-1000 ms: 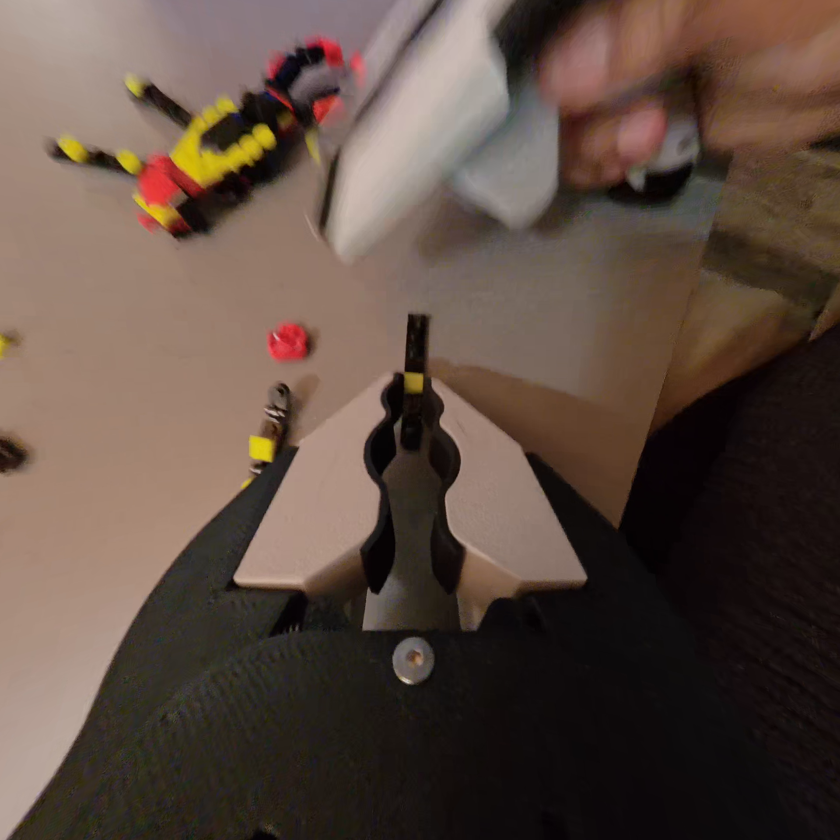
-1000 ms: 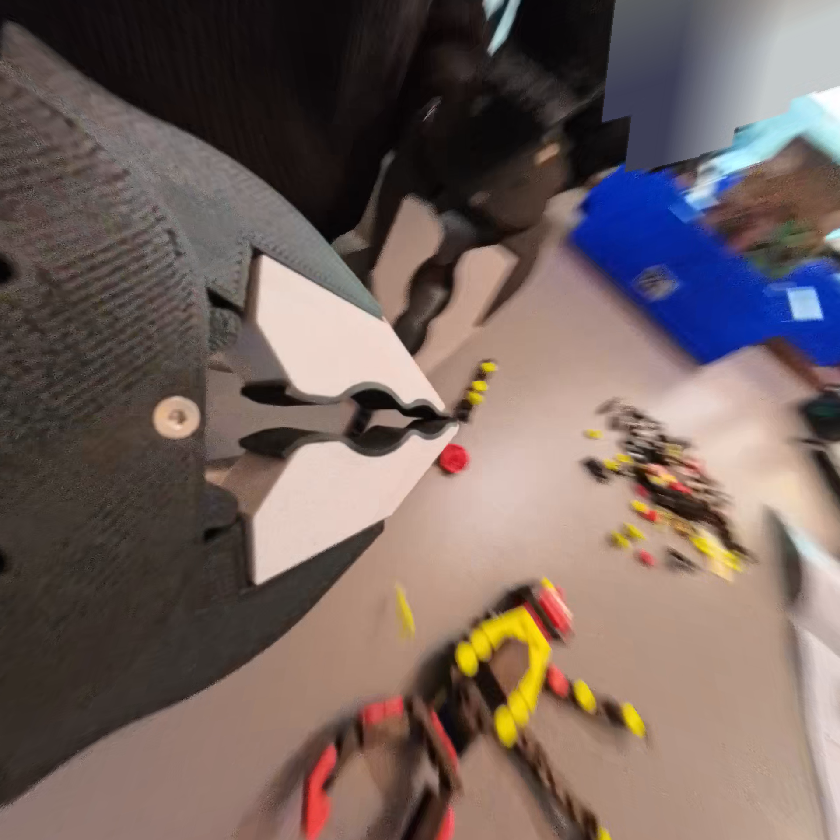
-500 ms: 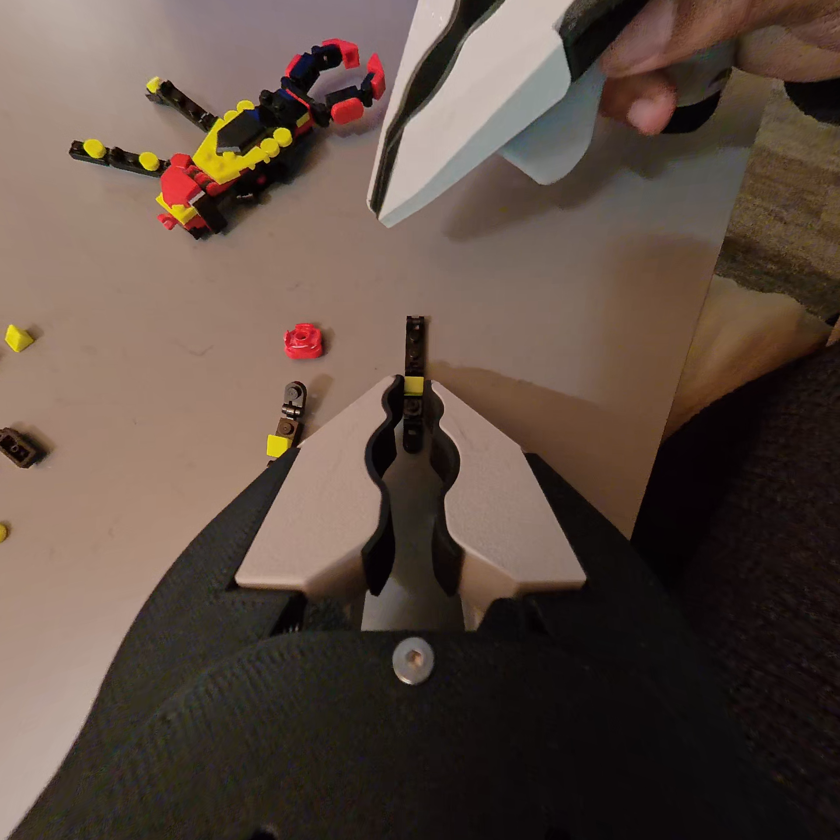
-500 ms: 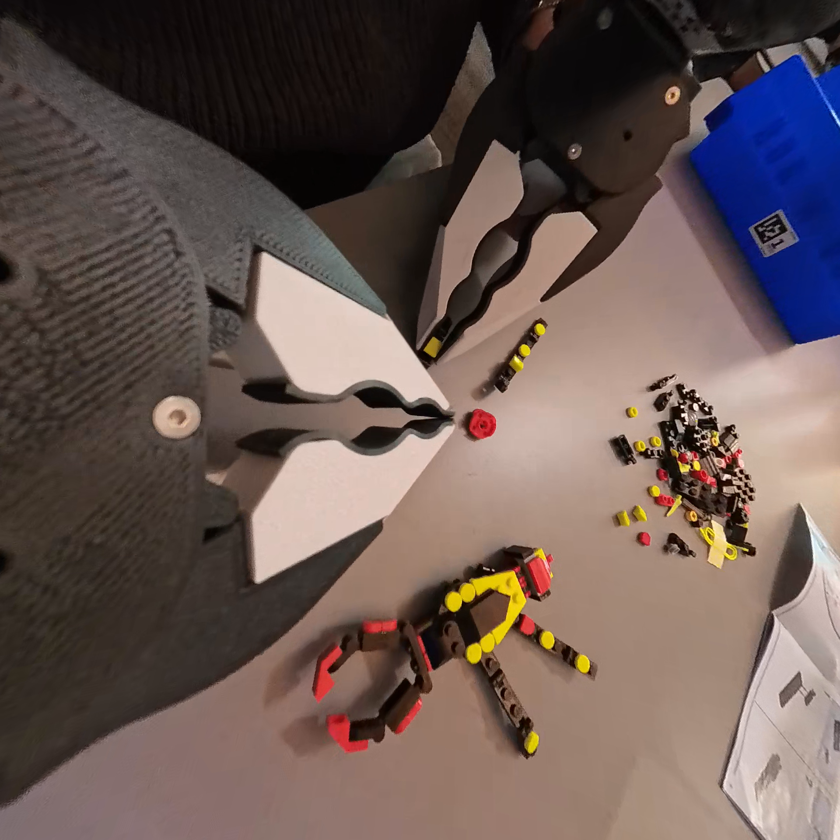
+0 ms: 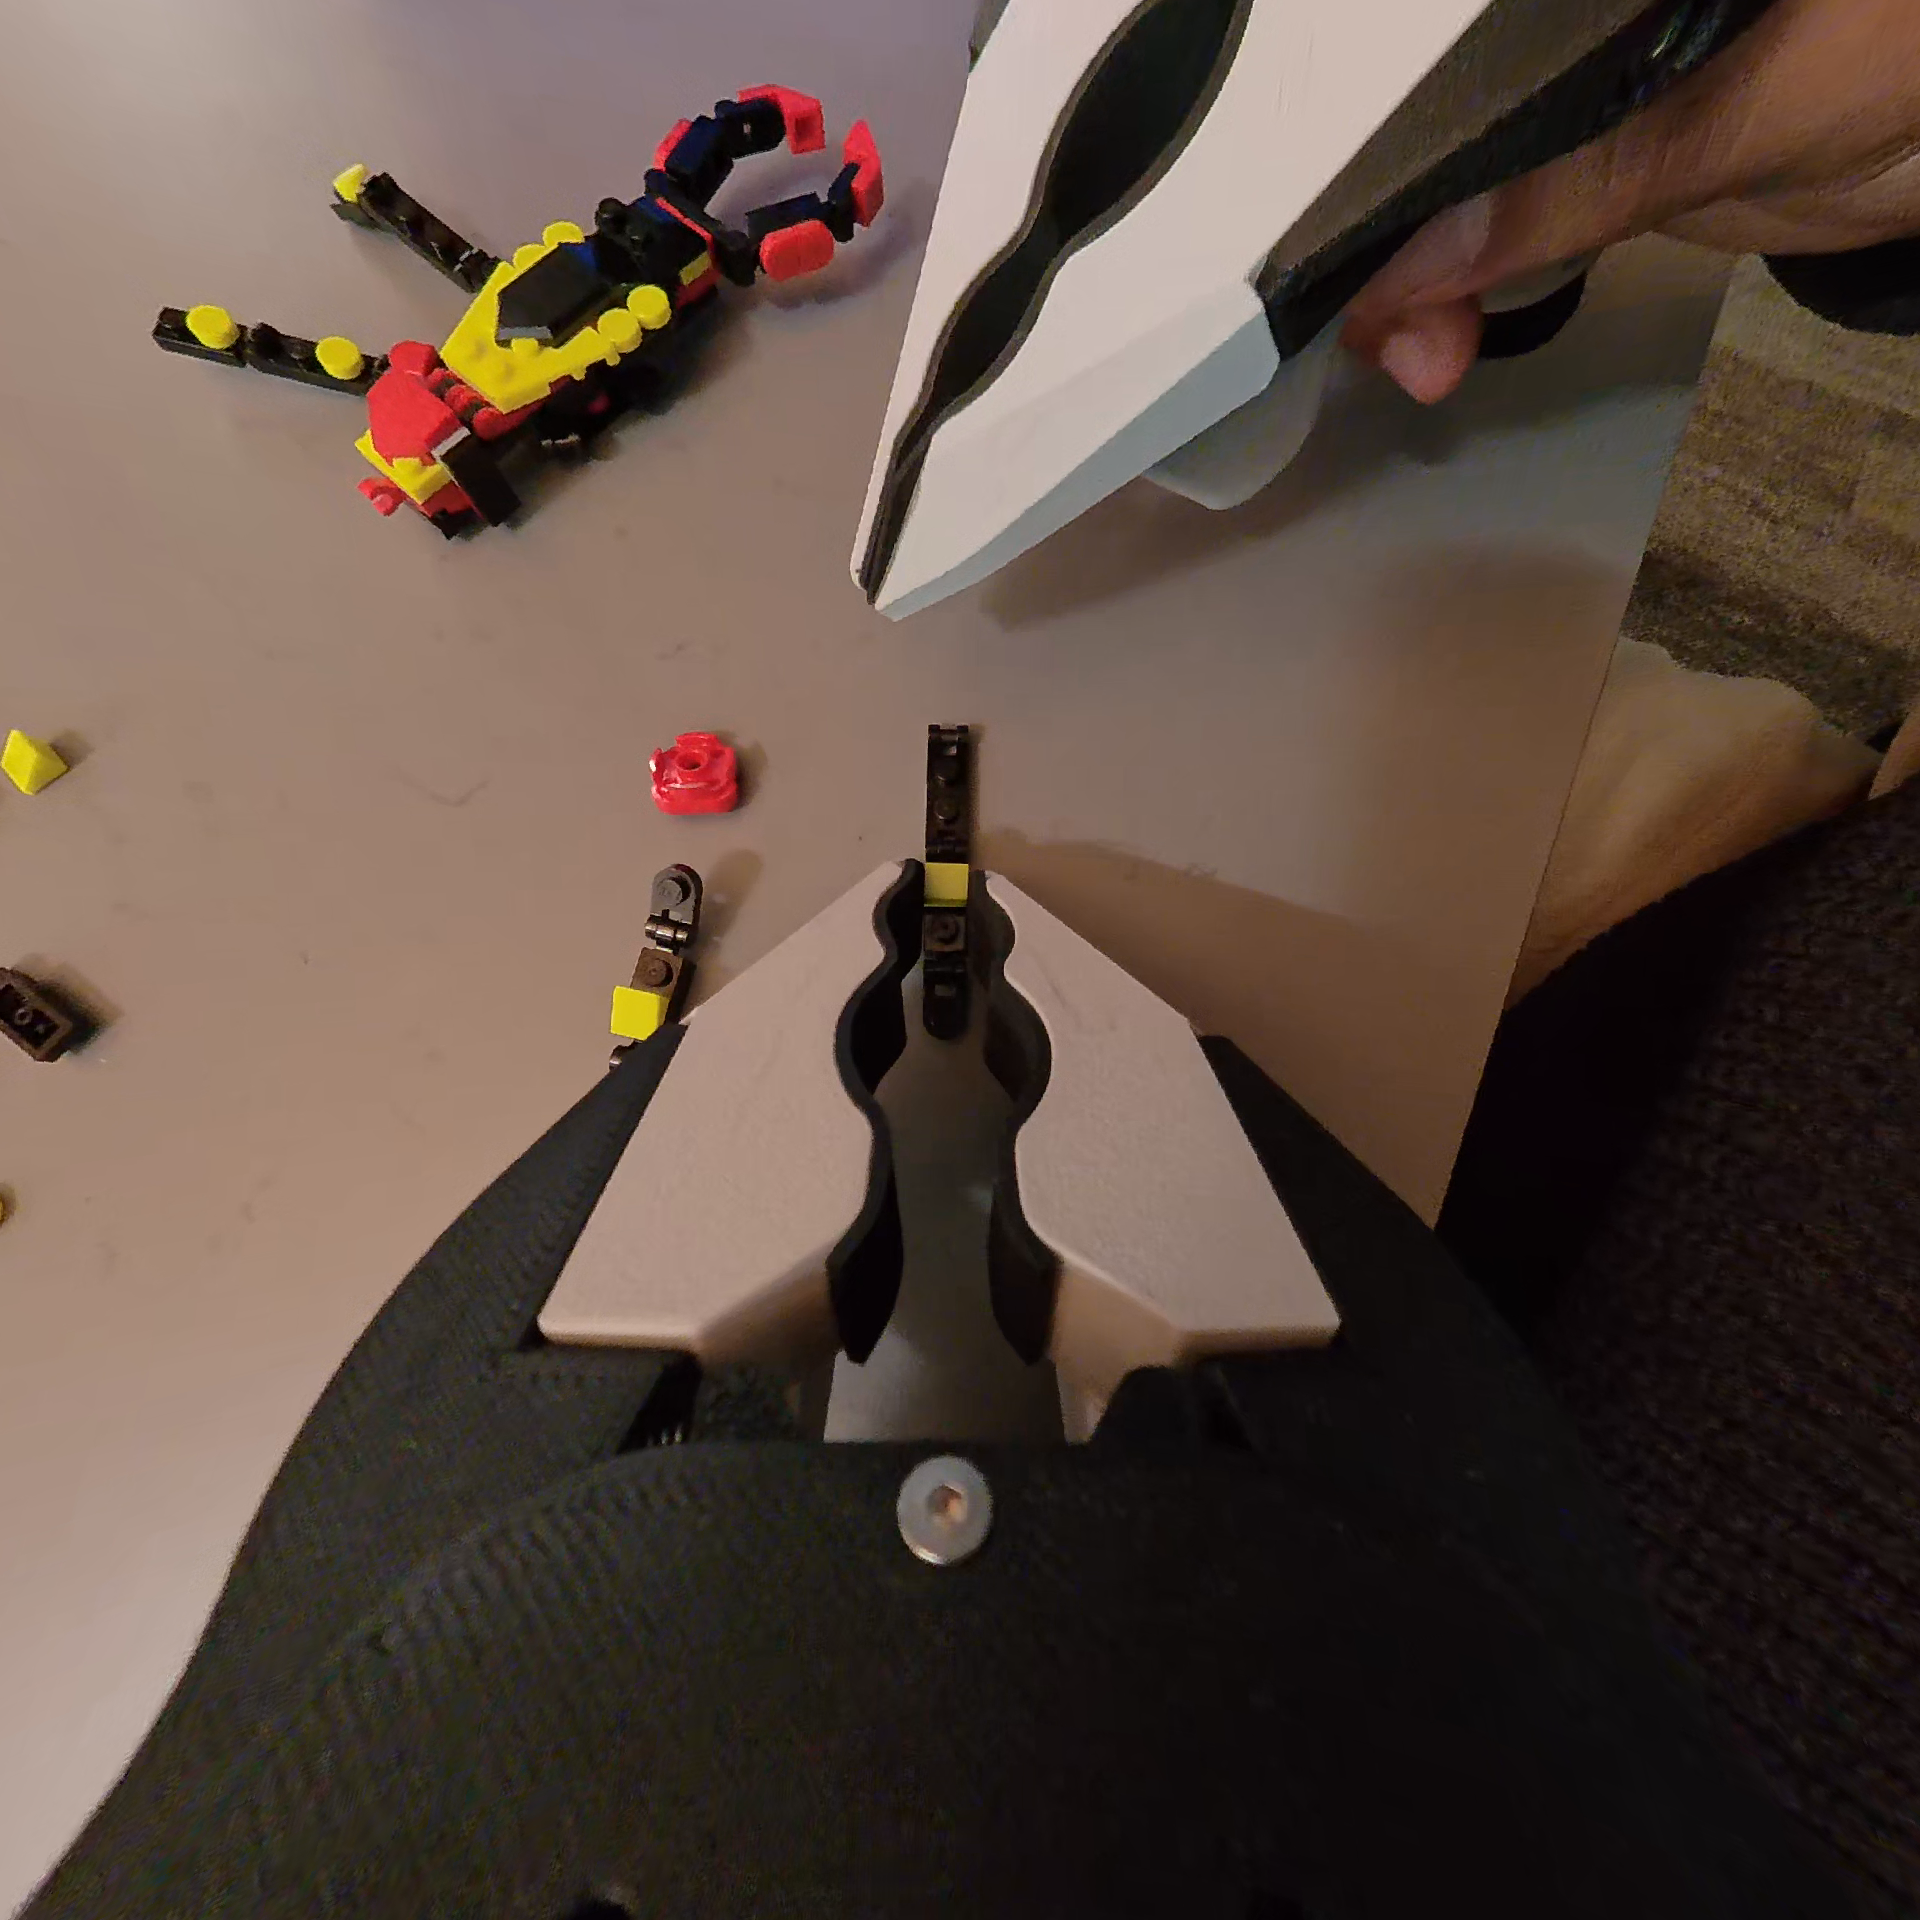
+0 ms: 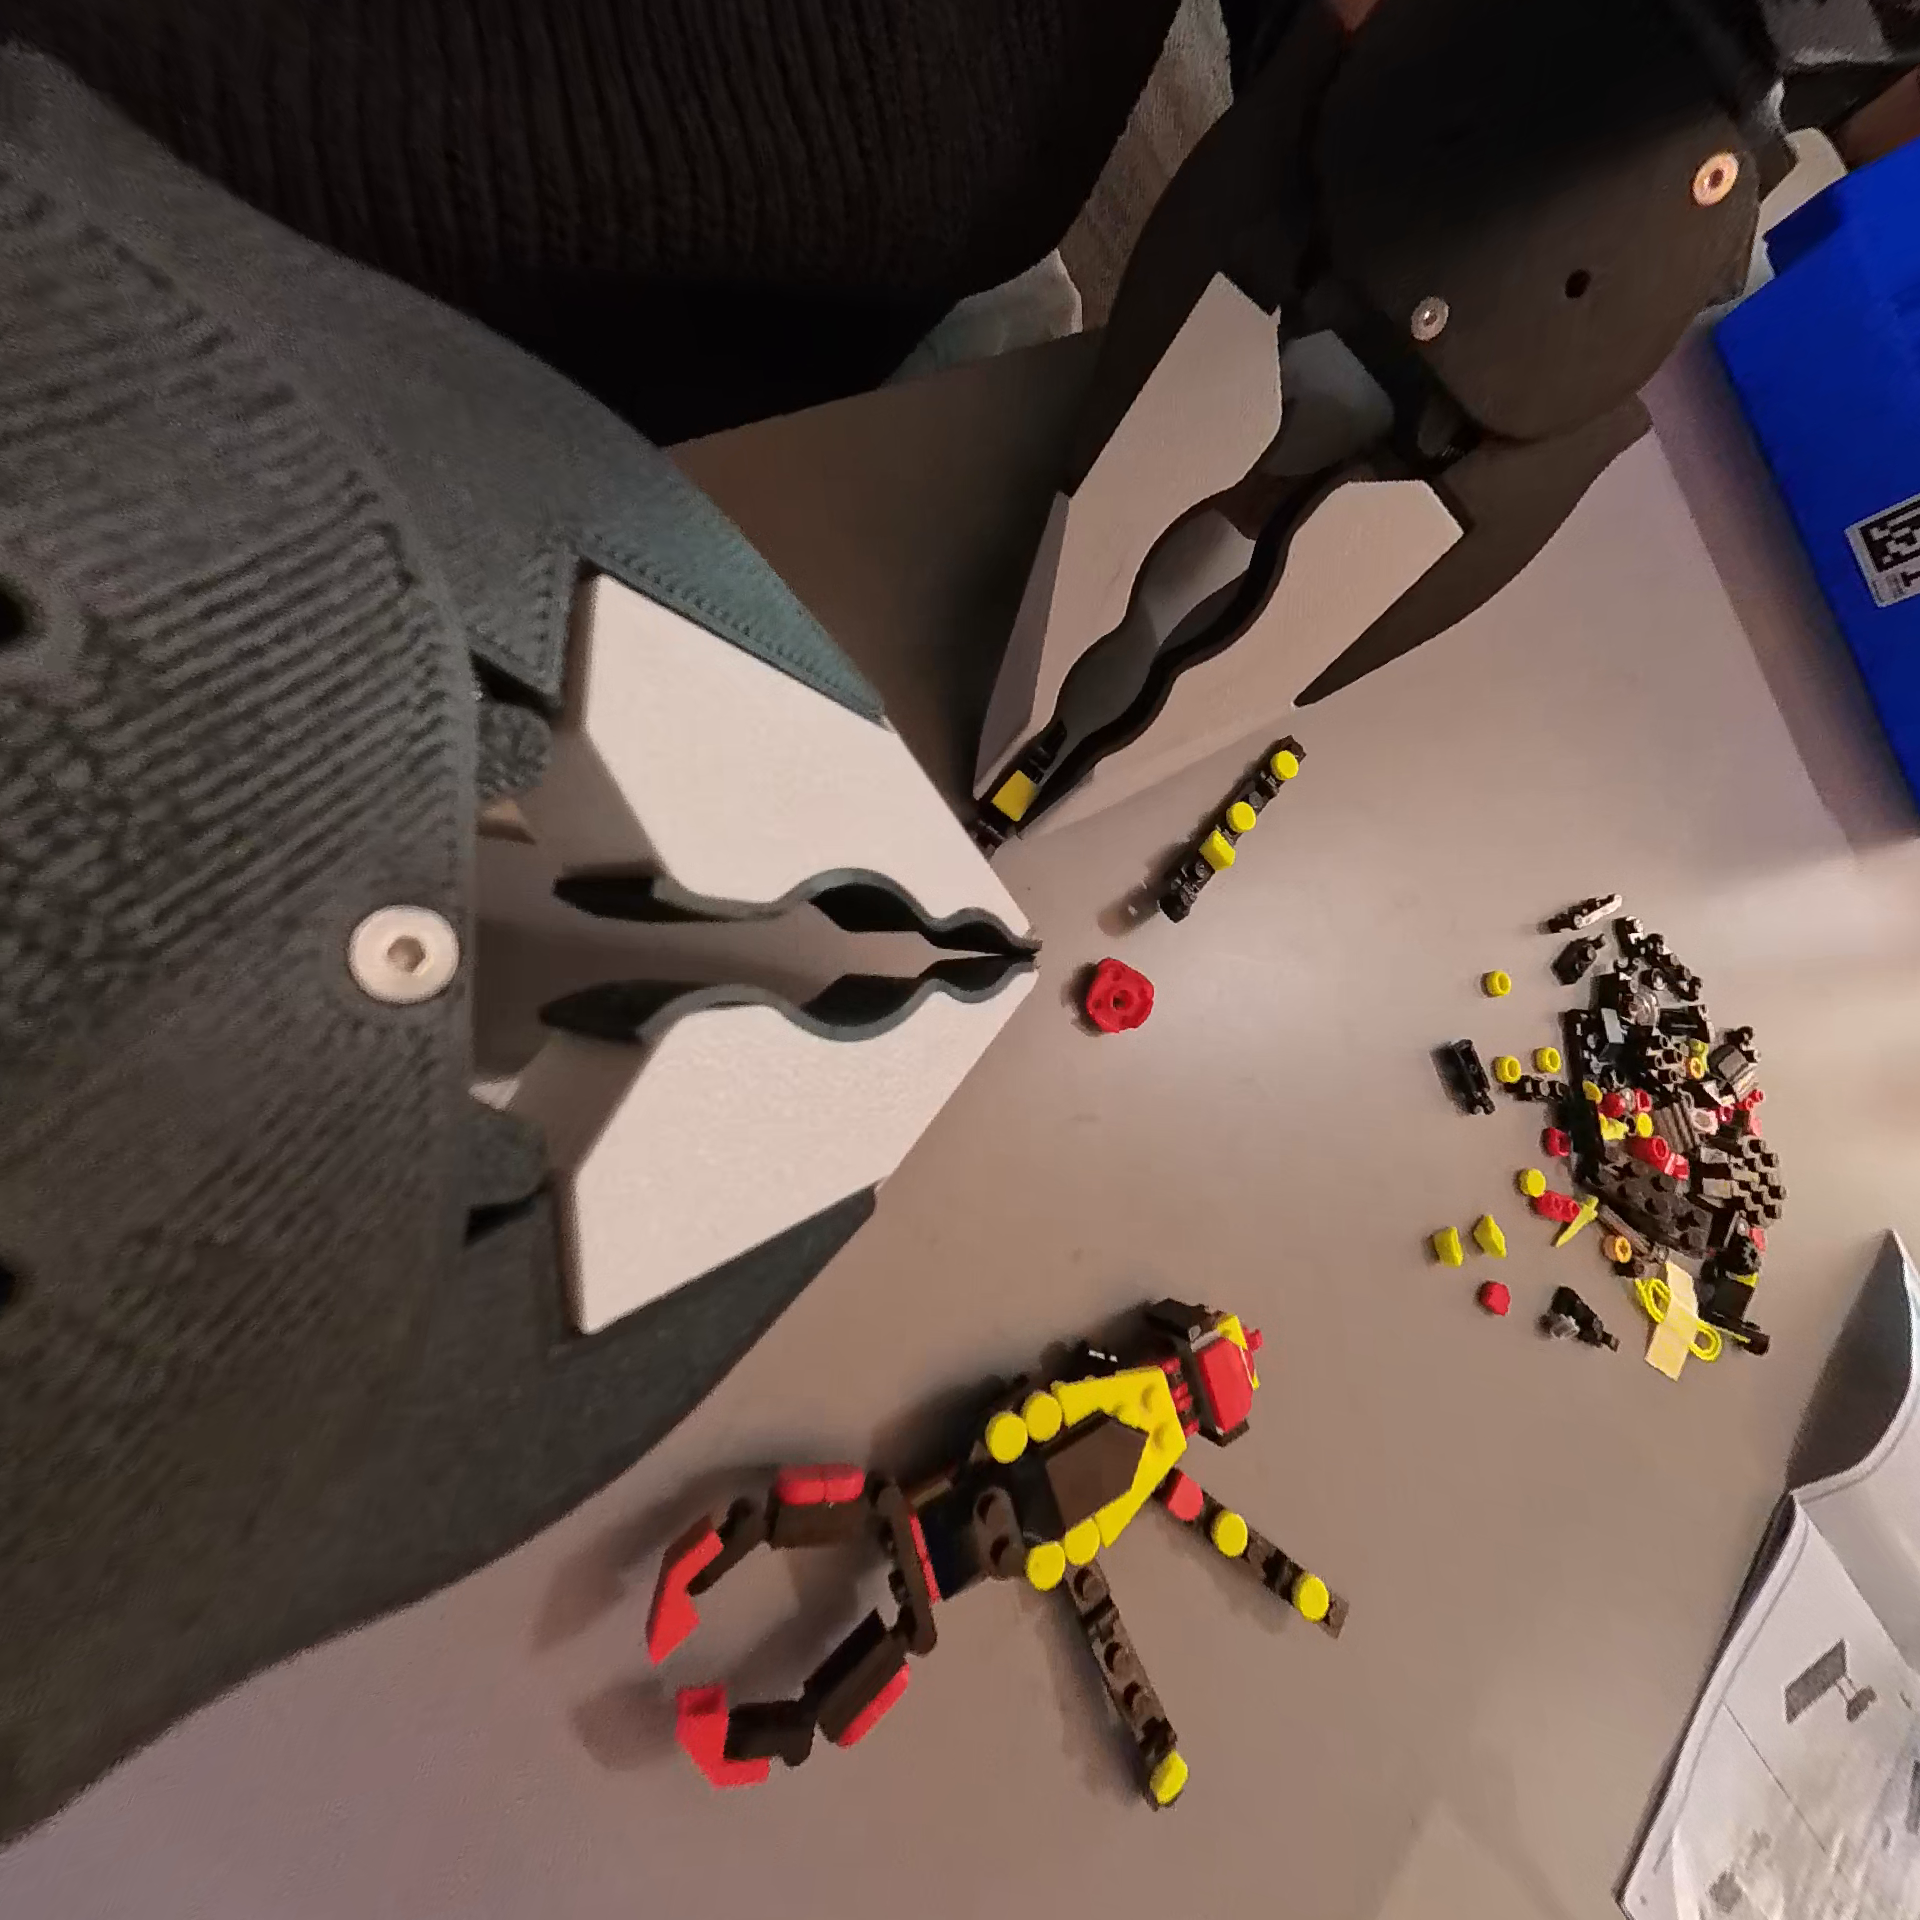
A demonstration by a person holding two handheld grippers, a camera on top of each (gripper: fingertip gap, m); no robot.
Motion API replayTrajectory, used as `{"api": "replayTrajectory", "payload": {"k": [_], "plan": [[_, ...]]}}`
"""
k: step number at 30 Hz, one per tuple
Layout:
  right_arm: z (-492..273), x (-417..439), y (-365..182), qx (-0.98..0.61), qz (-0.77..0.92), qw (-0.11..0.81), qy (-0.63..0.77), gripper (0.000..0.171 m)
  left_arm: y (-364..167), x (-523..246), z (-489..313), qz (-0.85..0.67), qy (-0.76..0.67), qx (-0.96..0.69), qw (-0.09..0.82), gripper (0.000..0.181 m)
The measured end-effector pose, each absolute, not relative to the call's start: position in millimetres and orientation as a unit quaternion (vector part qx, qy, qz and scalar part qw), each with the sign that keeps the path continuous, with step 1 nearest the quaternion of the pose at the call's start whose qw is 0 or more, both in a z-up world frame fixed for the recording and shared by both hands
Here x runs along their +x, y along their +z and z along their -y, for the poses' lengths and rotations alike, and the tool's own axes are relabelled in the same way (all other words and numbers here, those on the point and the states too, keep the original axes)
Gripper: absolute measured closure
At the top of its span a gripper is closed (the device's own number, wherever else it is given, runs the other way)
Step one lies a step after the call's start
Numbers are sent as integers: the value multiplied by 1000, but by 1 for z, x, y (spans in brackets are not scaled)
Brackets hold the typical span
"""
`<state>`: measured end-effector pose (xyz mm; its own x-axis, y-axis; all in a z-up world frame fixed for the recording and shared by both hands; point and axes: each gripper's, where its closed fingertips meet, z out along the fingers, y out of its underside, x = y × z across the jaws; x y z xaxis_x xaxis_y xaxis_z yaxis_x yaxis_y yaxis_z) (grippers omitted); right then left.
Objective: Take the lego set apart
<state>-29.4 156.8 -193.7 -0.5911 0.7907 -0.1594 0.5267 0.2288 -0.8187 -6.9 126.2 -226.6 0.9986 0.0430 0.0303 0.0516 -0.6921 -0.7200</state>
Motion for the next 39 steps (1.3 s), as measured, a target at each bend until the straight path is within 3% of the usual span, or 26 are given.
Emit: {"api": "replayTrajectory", "payload": {"k": [25,33,39], "plan": [[-153,-27,-193,-400,786,154,445,167,-227,-6,-126,27,-13,-920,391,175],[-135,-12,-219,-354,838,120,398,163,-221,-7,-122,24,-28,-915,402,157],[-124,-12,-210,-330,835,126,423,159,-227,-7,-112,4,-21,-926,378,162]]}}
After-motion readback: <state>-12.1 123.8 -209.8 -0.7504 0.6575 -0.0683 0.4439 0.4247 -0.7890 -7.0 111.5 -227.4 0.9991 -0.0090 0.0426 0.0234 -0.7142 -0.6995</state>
